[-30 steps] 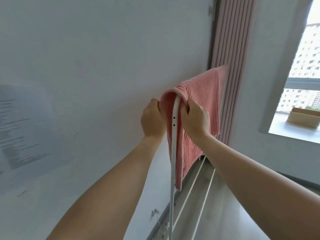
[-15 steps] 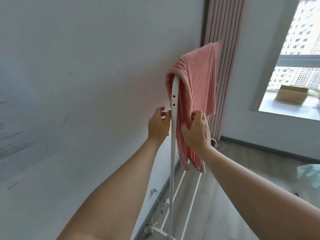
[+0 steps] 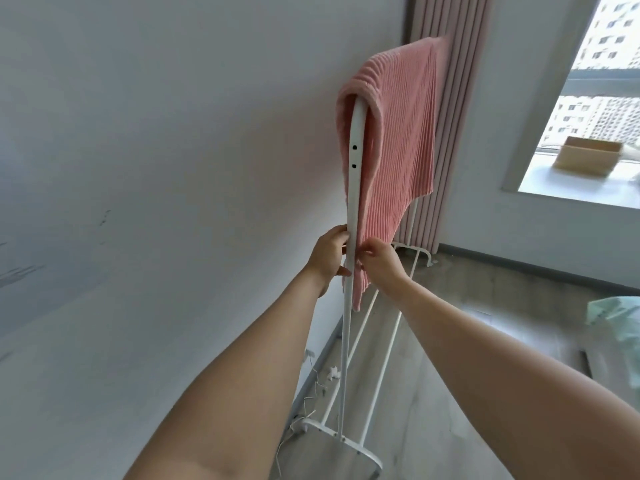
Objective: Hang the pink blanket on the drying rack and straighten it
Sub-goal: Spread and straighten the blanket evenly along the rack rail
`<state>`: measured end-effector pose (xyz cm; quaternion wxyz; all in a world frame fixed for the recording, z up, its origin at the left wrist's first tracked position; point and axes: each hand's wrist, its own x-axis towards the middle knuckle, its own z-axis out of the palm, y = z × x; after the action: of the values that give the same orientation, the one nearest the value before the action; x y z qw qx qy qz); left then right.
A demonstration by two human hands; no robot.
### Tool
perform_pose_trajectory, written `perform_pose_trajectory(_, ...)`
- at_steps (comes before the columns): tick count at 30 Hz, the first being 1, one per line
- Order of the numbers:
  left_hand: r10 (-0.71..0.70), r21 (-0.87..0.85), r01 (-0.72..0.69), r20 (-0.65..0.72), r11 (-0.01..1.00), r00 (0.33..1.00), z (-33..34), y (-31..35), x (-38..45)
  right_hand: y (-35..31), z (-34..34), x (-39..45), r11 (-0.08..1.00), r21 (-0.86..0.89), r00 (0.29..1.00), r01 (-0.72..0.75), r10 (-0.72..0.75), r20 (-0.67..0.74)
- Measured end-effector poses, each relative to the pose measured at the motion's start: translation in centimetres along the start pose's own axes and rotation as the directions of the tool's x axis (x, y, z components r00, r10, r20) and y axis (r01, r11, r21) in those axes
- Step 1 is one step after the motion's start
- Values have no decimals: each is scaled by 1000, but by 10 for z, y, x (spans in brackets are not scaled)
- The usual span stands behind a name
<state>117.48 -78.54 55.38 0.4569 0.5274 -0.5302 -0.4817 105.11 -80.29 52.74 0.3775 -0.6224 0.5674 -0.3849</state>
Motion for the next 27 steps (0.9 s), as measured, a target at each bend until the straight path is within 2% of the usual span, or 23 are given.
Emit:
perform_pose_trajectory(4,-54,-69,53,-10,996,999,-5,-11,12,-3,-4,9,924,365,992,-113,86,89)
perform_pose_trajectory(6,-47,-83,45,-22,996,999,-7,-16,18,-6,-2,15,909,398,990,-123,85,112)
perform_pose_trajectory(8,-27,-34,23,-97,999,995,-8,-23,24,-5,2,20,929,355,993,-104,75,96)
perform_pose_trajectory(11,46,196,11,-282,981,958,-10,-32,27,-1,8,20,954,281,994,-101,88,60)
perform_pose_trajectory(13,98,306,11,-338,952,936,-10,-35,24,-2,10,18,958,268,994,-99,86,62)
perform_pose_trajectory(17,149,443,-3,-295,897,944,-6,-43,5,-5,14,17,996,84,999,-44,44,3)
perform_pose_trajectory(19,153,487,8,-289,873,945,-6,-49,-3,-2,16,13,999,-35,995,-11,7,-101)
perform_pose_trajectory(22,139,538,39,-286,842,948,-7,-55,-11,10,21,-3,994,-111,979,-22,-1,-205)
perform_pose_trajectory(27,139,602,43,-253,797,957,1,-44,-27,10,29,-29,976,-203,975,78,-117,-187)
